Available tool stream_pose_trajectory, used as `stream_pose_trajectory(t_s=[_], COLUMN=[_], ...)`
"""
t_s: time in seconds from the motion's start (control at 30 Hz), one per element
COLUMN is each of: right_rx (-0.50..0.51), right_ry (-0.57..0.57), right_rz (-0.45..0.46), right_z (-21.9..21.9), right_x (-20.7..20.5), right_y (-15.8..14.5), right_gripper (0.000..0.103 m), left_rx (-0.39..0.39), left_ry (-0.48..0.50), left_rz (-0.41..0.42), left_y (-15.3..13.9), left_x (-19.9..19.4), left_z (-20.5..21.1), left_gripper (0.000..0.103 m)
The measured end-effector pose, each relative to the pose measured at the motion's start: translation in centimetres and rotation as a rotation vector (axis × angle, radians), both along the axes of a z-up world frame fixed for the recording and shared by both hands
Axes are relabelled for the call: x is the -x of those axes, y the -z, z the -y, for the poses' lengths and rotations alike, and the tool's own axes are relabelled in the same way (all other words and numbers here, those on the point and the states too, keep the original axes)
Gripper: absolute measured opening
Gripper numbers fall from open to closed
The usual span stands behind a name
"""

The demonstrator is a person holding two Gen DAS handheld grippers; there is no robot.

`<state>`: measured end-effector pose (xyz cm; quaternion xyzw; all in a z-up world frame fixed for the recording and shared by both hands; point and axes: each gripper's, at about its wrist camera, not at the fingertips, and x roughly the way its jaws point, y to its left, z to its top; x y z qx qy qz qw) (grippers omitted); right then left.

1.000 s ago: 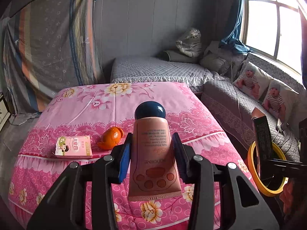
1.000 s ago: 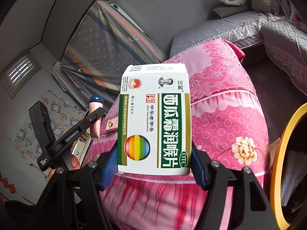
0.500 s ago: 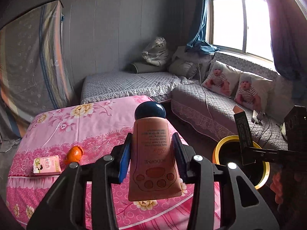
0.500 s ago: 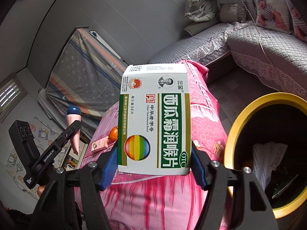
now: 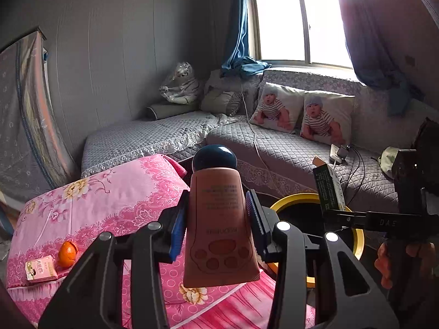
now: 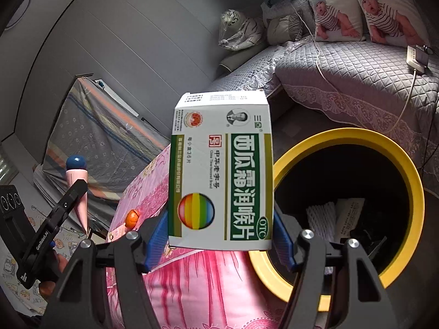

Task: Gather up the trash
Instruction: 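Carry the cream tube and medicine box over the bin with both tools, then open both tools to drop the tube and box into the bin, then move the right tool to the peeled orange and grasp it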

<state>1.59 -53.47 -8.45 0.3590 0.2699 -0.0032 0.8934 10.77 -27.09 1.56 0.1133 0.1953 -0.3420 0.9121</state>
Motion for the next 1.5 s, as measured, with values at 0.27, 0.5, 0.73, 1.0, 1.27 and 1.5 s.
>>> stream_pose_trajectory(t_s=[0.27, 0.5, 0.73, 1.0, 1.27, 1.5], right_rx=[0.035, 0.068, 0.048, 0.004, -0.030, -0.039], right_ry=[0.121, 0.197, 0.225, 0.250, 0.254, 0.311], right_rz=[-0.041, -0.098, -0.144, -0.195, -0.216, -0.205], right_z=[2.9, 4.1, 5.3, 6.5, 6.8, 7.6], right_x=[1.7, 2.4, 2.8, 2.7, 2.5, 3.9], right_y=[1.2, 2.7, 4.4, 6.4, 7.2, 7.0], right_gripper=[0.063, 0.063, 0.063, 0.063, 0.064, 0.076], left_rx=[-0.021, -0.068, -0.122, -0.184, -0.161, -0.085], left_ry=[0.104, 0.173, 0.187, 0.190, 0.200, 0.162], left_rz=[-0.003, -0.029, -0.103, -0.209, -0.221, -0.183], left_y=[1.2, 3.7, 6.7, 10.7, 11.4, 9.9], left_x=[0.6, 0.0, -1.7, -3.7, -4.1, -4.1], left_z=[4.3, 8.7, 12.3, 15.3, 15.6, 13.8], left_gripper=[0.039, 0.039, 0.039, 0.039, 0.059, 0.091])
